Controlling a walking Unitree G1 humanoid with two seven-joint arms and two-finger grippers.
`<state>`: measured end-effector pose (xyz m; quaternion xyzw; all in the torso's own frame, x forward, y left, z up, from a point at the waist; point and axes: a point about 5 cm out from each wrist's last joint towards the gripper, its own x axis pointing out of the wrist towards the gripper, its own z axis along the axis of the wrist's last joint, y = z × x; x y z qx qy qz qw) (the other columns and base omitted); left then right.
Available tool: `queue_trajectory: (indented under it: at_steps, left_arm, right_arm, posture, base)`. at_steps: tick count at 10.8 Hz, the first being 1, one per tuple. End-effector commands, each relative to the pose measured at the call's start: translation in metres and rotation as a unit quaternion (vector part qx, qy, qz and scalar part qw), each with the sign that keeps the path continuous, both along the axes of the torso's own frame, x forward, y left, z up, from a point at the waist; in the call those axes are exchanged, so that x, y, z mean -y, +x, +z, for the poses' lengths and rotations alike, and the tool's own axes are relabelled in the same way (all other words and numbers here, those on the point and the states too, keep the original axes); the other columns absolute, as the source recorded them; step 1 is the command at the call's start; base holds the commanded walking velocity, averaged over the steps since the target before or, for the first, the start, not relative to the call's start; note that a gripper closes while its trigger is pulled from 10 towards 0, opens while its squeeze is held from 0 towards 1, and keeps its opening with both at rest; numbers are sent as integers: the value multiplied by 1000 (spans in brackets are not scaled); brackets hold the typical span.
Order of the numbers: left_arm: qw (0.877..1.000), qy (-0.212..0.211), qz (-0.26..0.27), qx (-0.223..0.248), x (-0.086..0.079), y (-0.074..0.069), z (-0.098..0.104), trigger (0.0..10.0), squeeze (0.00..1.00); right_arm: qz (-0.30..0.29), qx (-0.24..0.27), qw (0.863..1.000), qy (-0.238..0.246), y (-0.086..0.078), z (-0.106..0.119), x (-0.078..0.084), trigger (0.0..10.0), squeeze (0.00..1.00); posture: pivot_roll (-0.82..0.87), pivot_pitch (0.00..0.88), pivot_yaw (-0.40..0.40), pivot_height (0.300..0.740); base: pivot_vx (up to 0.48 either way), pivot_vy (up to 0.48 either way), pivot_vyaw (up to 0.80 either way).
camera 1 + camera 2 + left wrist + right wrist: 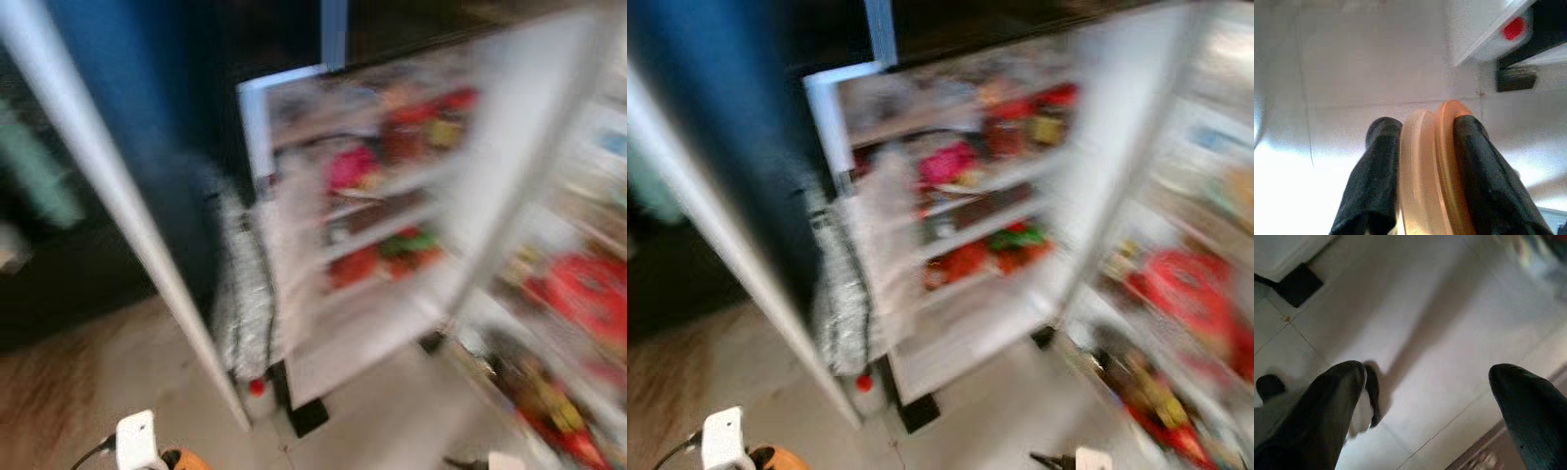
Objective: Restocking fridge
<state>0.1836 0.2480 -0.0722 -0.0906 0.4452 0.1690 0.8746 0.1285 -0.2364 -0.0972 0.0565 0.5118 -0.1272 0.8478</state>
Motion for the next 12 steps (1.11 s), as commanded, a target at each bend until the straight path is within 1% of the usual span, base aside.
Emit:
queue_trajectory:
  at_steps: [1,2,3,6,7,12]
  left_arm:
    - [1000,4,-8,-30,-1,-11,-6,10000,0]
    - [999,4,-7,-31,-1,-11,-6,10000,0]
    - [999,4,-7,-31,-1,-11,-6,10000,0]
    - [1000,3,-5,-30,-1,-11,-5,10000,0]
    - [1000,3,-5,-30,-1,-11,-6,10000,0]
    - [1000,-2,-2,-29,0,-11,-6,10000,0]
  right_arm:
    - [2,-3,1000,10,-1,-2,-8,10000,0]
    - [-6,-2,1000,15,-1,-2,-8,10000,0]
    - [-9,-2,1000,17,-1,-2,-8,10000,0]
    - [1,-4,1000,13,-1,-2,-8,10000,0]
    - [2,-4,1000,13,-1,-2,-7,10000,0]
    - [-3,-7,1000,18,-2,-2,-7,10000,0]
  posture:
    - [-228,28,20,740]
    - [-228,28,20,740]
    - [-229,42,21,740]
    - [-230,47,19,740]
    - [-230,48,18,740]
    - [-230,54,13,740]
  base:
    - [0,-266,731]
    - [0,-266,463]
    - [0,-262,0]
    - [0,-265,0]
    - [0,-262,600]
    - [0,-264,0]
